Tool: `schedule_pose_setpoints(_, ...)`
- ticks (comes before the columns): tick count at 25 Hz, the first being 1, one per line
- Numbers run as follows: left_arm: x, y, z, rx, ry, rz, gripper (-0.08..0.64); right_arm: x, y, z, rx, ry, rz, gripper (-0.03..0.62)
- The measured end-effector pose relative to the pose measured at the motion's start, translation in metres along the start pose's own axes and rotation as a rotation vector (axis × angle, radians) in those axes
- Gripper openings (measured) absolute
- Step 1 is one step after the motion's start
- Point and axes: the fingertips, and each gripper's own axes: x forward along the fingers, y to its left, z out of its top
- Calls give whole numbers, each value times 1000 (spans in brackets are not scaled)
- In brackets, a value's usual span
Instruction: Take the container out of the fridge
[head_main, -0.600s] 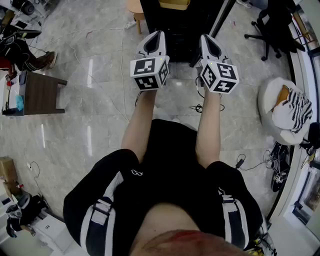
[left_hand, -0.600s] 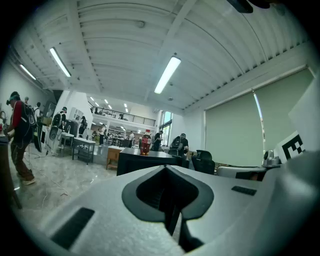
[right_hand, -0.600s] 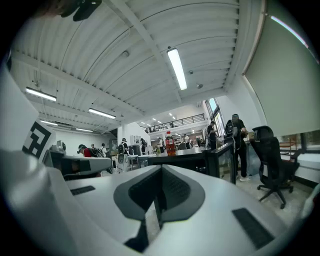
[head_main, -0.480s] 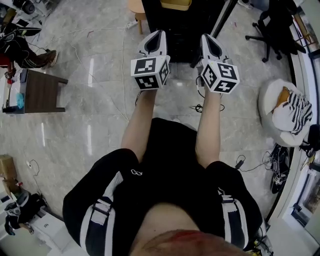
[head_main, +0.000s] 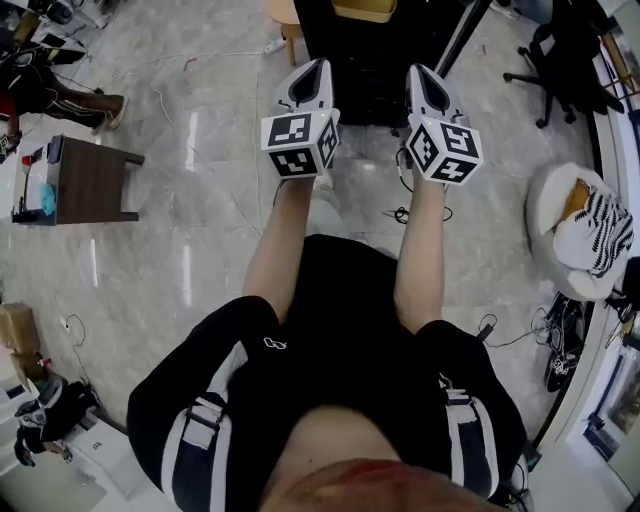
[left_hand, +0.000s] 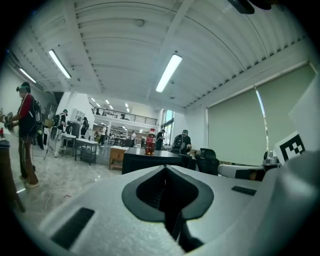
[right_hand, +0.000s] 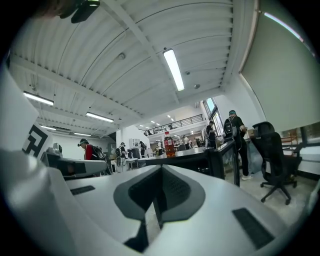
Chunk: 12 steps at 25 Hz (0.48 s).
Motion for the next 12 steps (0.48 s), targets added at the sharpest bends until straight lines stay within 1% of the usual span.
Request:
schedule_pose_setpoints(7, 58, 11, -4, -22, 16, -39, 8, 41, -27, -4, -17, 20, -37, 12)
schedule_pose_setpoints(12, 104, 38, -17, -43, 58, -34, 8, 87, -40, -21, -10, 53, -46, 12)
